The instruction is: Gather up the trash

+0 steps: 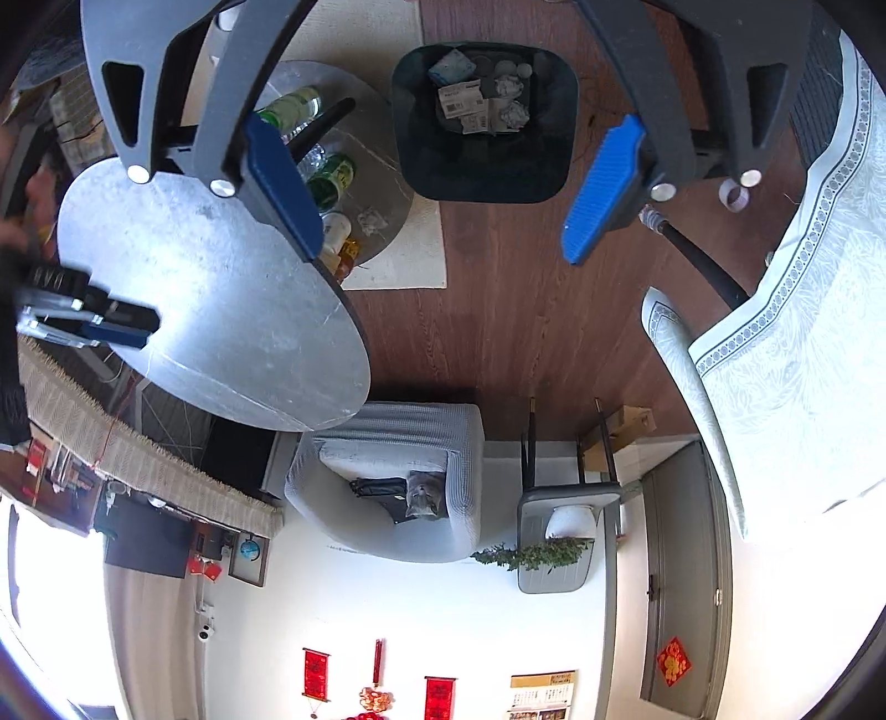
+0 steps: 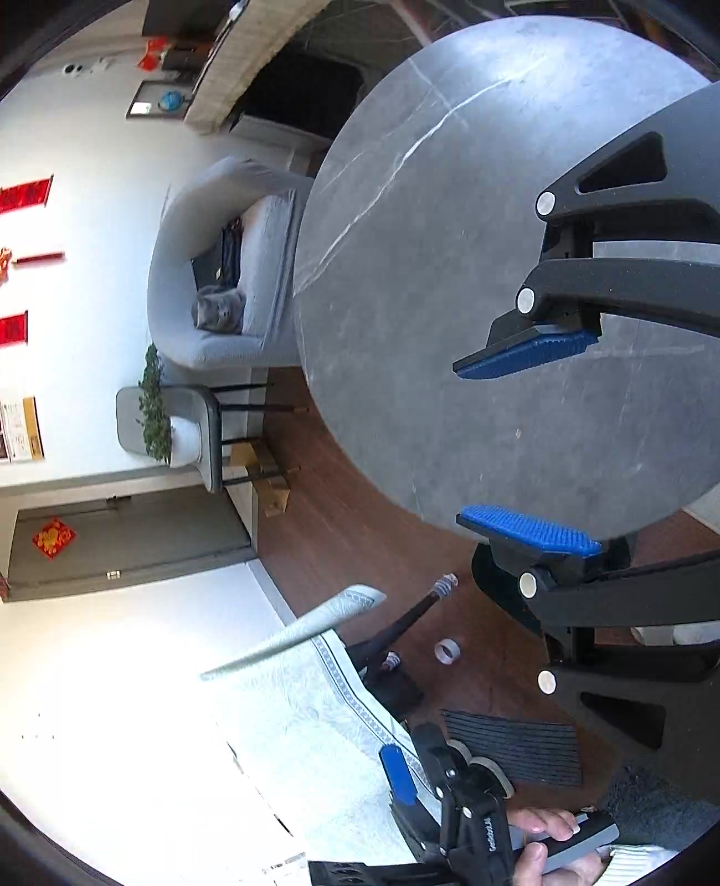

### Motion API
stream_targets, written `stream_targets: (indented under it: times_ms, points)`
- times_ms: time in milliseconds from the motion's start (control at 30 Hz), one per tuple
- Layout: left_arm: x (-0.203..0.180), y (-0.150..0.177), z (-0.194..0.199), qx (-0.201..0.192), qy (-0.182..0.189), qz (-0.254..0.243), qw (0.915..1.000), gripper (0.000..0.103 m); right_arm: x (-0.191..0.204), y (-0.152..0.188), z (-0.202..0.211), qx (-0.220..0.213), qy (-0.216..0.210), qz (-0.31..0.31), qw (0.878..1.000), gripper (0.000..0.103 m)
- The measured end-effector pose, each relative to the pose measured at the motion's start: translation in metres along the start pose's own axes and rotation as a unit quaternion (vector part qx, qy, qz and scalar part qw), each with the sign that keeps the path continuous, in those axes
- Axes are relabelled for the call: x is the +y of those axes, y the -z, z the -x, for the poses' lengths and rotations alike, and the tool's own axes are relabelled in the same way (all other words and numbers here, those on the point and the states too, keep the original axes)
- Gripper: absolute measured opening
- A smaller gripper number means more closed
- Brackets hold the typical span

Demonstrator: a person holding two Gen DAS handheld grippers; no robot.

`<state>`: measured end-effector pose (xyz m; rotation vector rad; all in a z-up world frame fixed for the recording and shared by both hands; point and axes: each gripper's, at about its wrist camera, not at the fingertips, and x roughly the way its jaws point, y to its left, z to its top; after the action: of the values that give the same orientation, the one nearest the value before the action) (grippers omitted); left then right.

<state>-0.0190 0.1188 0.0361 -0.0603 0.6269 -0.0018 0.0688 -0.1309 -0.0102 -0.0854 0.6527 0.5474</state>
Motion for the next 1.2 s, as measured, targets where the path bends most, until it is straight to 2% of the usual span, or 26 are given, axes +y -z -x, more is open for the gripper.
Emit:
stream_targets:
  times_ms: [67, 133, 200, 367, 433, 533, 667, 867, 1000, 1100, 1200]
  points:
    - [-0.007, 0.005, -0.005, 0.006, -0.006, -0.013, 0.9999, 0.093, -0.015, 0.001, 0.01, -0.005, 0.015, -0.011, 1.0, 0.051]
    - [-0.01, 0.007, -0.009, 0.012, -0.006, -0.014, 0.9998, 0.093, -0.025, 0.004, 0.02, -0.014, 0.025, -0.02, 0.999, 0.065]
    - [-0.012, 0.008, -0.009, 0.011, -0.012, -0.005, 0.9998, 0.093, -0.031, 0.01, 0.028, -0.021, 0.027, -0.023, 0.999, 0.072]
    - [-0.019, 0.017, -0.002, 0.013, -0.024, -0.008, 0.9996, 0.093, -0.045, 0.038, 0.047, -0.011, 0.054, -0.011, 0.998, 0.076]
    - [-0.023, 0.021, 0.003, 0.011, -0.034, -0.015, 0.9992, 0.094, -0.053, 0.045, 0.06, -0.018, 0.057, -0.018, 0.998, 0.082]
    - [-0.024, 0.021, 0.009, 0.003, -0.043, -0.012, 0.999, 0.094, -0.061, 0.054, 0.08, -0.033, 0.053, -0.042, 0.997, 0.084]
    - [-0.024, 0.025, 0.016, 0.0, -0.039, -0.01, 0.9992, 0.095, -0.067, 0.069, 0.096, -0.029, 0.052, -0.047, 0.997, 0.085]
    - [-0.024, 0.036, 0.022, 0.007, -0.051, -0.018, 0.9985, 0.095, -0.068, 0.088, 0.099, -0.016, 0.049, -0.047, 0.998, 0.085]
    - [-0.015, 0.042, 0.021, 0.016, -0.042, 0.006, 0.999, 0.095, -0.07, 0.096, 0.097, -0.013, 0.044, -0.058, 0.997, 0.088]
    - [-0.017, 0.044, 0.024, 0.012, -0.039, 0.0, 0.9992, 0.095, -0.069, 0.102, 0.095, -0.009, 0.046, -0.058, 0.997, 0.09]
    - [-0.017, 0.045, 0.024, 0.014, -0.043, 0.003, 0.999, 0.095, -0.066, 0.102, 0.101, -0.024, 0.046, -0.055, 0.997, 0.092]
